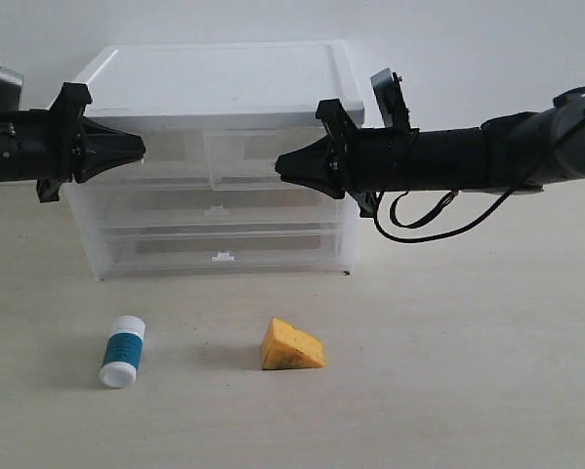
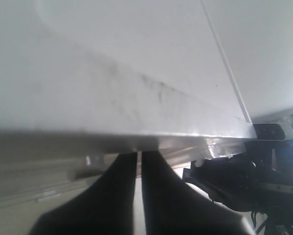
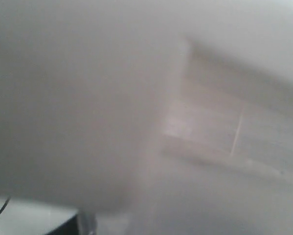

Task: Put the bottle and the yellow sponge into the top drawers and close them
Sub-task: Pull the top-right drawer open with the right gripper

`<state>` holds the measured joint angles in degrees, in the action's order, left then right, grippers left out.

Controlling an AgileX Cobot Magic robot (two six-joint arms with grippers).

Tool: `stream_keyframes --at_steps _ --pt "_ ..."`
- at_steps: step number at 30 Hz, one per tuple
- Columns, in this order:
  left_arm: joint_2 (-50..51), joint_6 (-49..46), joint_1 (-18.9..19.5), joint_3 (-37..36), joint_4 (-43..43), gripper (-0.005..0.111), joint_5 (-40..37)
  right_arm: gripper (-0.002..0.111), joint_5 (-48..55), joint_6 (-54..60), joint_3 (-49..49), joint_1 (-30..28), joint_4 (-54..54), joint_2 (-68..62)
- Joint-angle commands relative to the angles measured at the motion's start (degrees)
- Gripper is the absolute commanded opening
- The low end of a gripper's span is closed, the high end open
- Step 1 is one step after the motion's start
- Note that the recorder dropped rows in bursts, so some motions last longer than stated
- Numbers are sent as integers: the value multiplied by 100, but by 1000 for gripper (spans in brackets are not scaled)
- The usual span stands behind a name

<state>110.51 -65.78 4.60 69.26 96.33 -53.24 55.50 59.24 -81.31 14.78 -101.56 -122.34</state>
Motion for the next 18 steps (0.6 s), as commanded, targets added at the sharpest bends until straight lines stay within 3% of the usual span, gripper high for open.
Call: stream_keyframes --at_steps 1,18 --pt "13 -71 35 73 194 4 228 0 411 92 137 15 162 69" --pt "13 -71 35 73 171 4 228 0 537 528 1353 15 162 1053"
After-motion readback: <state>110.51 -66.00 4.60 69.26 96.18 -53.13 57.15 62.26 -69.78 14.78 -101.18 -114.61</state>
